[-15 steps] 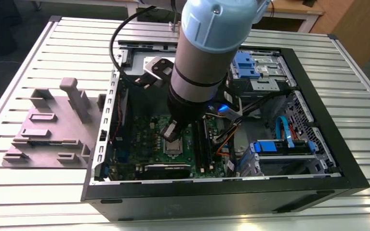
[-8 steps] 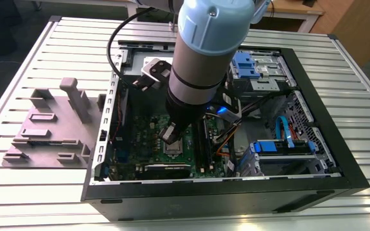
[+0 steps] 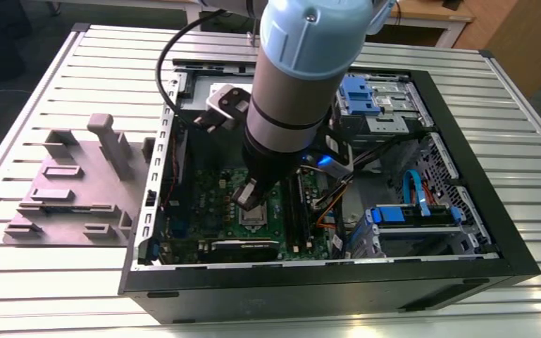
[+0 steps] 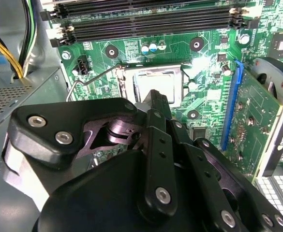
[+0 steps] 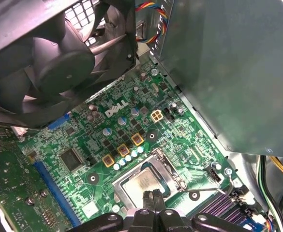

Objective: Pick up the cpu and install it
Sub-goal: 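Close the cpu cover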

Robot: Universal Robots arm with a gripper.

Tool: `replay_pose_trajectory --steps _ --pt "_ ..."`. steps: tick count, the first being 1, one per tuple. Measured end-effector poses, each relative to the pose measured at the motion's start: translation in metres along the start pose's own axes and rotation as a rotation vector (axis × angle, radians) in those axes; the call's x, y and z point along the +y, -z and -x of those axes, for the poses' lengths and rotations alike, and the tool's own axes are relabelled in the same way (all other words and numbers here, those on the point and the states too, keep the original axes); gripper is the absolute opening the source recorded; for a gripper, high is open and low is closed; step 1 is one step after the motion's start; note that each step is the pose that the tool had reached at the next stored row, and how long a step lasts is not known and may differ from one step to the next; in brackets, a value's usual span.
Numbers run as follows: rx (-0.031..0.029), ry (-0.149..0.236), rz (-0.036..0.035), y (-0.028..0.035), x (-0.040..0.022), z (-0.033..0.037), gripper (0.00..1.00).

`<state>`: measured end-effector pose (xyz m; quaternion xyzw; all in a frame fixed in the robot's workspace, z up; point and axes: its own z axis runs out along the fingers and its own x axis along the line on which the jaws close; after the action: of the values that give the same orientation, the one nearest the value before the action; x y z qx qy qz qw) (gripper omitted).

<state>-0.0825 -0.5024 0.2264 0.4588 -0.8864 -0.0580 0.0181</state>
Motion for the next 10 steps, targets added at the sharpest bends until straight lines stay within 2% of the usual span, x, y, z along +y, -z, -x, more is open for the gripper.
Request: replay_pose_trajectory --steps 10 --pt "-0.0002 0.000 -0.0001 0.0015 0.0009 -0.0005 0.10"
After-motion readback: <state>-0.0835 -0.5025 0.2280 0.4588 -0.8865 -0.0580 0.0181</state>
